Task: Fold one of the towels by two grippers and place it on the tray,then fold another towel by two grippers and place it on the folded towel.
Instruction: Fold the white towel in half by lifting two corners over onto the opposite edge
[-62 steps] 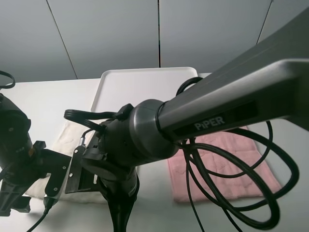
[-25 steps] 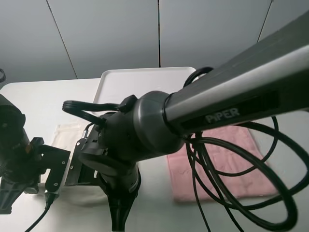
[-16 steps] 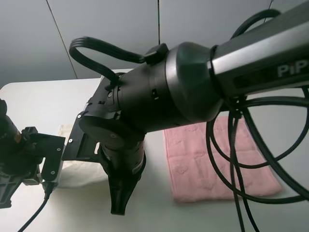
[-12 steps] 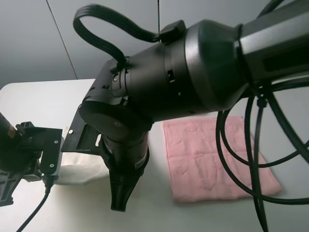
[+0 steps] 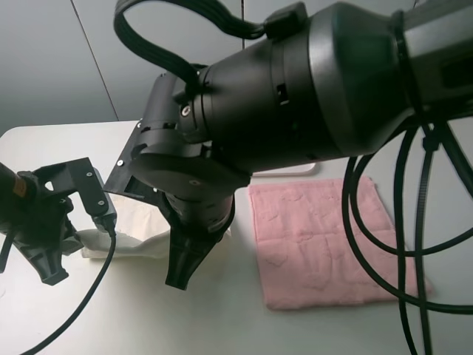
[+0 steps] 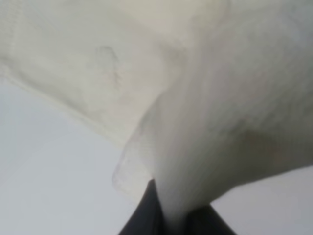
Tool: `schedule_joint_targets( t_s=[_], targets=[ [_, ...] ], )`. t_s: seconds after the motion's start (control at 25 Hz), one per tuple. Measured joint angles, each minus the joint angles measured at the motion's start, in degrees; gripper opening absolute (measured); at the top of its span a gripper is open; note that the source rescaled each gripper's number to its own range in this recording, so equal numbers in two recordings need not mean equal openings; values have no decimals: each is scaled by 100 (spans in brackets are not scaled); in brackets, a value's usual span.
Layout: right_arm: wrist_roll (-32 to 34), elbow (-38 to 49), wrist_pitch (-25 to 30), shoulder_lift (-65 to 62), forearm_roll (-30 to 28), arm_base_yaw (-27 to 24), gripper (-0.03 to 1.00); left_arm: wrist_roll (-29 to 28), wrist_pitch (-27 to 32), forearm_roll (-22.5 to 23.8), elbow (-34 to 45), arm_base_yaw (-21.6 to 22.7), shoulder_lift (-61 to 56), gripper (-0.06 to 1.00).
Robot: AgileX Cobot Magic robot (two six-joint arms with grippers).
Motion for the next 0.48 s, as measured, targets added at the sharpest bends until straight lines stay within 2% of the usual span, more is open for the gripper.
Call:
schedule_joint_targets(
  t_s=[0.12, 0.48],
  targets=[
    [366, 0, -151, 0, -273, -58, 0, -298, -128, 11, 0, 0, 0, 4],
    [713, 0, -719, 0, -374, -479, 0, -1239, -834, 218, 0, 0, -12, 10]
  ],
)
